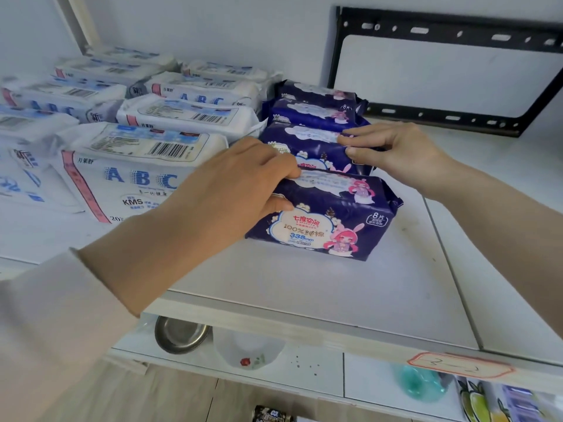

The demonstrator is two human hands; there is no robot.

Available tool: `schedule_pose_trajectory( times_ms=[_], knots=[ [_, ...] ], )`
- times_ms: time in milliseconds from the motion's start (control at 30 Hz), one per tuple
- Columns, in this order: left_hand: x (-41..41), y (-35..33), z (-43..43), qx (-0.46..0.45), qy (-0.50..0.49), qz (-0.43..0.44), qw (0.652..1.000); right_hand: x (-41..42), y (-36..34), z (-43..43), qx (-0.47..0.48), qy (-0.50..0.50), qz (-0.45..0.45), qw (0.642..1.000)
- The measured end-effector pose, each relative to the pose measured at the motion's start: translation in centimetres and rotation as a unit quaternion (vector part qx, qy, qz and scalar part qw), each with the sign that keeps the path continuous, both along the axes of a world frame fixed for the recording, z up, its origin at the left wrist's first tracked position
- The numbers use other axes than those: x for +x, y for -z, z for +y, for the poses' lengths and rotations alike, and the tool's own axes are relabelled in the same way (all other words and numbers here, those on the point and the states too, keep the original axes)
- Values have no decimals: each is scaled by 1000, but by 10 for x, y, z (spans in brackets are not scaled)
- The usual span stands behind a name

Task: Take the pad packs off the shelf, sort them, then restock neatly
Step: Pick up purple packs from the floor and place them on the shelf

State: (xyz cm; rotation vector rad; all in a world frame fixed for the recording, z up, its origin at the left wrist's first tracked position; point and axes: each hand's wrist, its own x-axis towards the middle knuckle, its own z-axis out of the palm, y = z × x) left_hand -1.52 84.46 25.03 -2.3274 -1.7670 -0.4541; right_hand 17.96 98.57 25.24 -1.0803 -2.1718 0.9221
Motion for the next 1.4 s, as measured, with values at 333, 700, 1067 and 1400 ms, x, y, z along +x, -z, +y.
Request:
schedule_pose_trajectory(
  times_ms=[333, 700, 1067, 1400],
  knots=[
    [4, -4, 13, -47, -32, 30, 998, 1, 0, -6, -13, 15, -11, 1000],
    [7, -3, 15, -49, -49, 38, 997, 1, 1, -9, 37, 28, -49, 998],
    [15, -10, 4, -83, -66, 45, 993, 0, -7, -23, 104, 26, -89, 990],
    [44, -20, -36, -6, -109, 9, 994, 26, -6, -75, 300, 94, -44, 948]
  ],
)
